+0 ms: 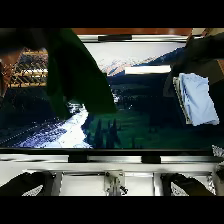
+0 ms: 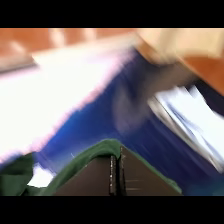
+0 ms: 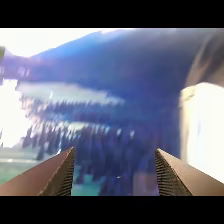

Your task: Fold the shirts.

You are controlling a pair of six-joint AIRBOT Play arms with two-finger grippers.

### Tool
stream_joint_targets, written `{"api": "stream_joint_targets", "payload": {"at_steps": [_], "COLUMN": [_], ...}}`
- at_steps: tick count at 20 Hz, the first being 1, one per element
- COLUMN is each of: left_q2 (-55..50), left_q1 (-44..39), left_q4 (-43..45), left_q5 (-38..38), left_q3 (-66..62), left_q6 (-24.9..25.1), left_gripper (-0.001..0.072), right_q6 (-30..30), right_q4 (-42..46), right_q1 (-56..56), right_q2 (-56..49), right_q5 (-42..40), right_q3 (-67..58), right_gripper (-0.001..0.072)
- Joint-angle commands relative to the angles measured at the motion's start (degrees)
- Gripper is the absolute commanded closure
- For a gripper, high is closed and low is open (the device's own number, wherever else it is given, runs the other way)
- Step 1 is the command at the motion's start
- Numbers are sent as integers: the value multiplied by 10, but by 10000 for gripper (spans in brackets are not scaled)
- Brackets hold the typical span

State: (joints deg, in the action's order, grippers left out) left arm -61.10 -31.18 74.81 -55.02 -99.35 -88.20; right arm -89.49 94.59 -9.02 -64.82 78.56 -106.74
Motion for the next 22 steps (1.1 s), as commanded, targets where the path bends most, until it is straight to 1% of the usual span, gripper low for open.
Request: {"api": "stream_joint_targets", "payload": {"at_steps": [1, 2, 3, 4, 5, 6, 7, 8, 9, 10, 11, 13, 14, 15, 16, 17, 19, 20, 22], "left_q2": [29, 18, 5, -12, -30, -46, -52, -49, -40, -29, -15, 15, 28, 41, 54, 65, 80, 79, 77], "left_q1": [-119, -143, -161, -174, -178, -176, -167, -150, -120, -85, -44, 41, 92, 141, 184, 212, 243, 243, 242], "left_q4": [8, 8, 8, 5, -4, -14, -12, -10, 1, 28, 68, 130, 132, 117, 93, 70, 25, 12, -36], "left_q5": [25, 64, 104, 143, 162, 152, 125, 85, 20, -53, -136, -270, -329, -365, -371, -363, -316, -292, -232], "left_q3": [170, 235, 290, 338, 364, 371, 365, 355, 338, 320, 304, 301, 313, 337, 376, 418, 530, 577, 657], "left_q6": [-59, -88, -128, -183, -224, -257, -254, -224, -195, -180, -164, -122, -92, -68, -54, -54, -54, -55, -54], "left_gripper": [680, 679, 679, 637, 336, -3, -13, -13, -13, -13, -13, -13, -13, -13, -13, -13, -13, -13, -13], "right_q6": [-25, -28, -30, -30, -29, -23, -16, -12, -5, 9, 25, 46, 48, 51, 55, 61, 75, 82, 96], "right_q4": [19, 19, 15, 12, 5, -5, -12, -17, -17, -17, -17, -23, -56, -103, -162, -221, -303, -323, -331], "right_q1": [0, 0, 0, 0, 0, 0, 0, 0, 0, 0, 0, 4, 15, 31, 50, 66, 83, 83, 73], "right_q2": [69, 74, 75, 73, 70, 65, 60, 52, 42, 33, 22, 1, -10, -22, -33, -43, -61, -70, -86], "right_q5": [21, 37, 59, 82, 103, 123, 136, 146, 153, 155, 155, 156, 155, 153, 146, 135, 117, 110, 103], "right_q3": [-1, -1, 0, 2, 7, 16, 27, 41, 55, 74, 103, 169, 211, 253, 299, 344, 416, 447, 489], "right_gripper": [97, 97, 97, 97, 97, 96, 96, 97, 96, 96, 96, 96, 96, 96, 97, 96, 96, 96, 96]}}
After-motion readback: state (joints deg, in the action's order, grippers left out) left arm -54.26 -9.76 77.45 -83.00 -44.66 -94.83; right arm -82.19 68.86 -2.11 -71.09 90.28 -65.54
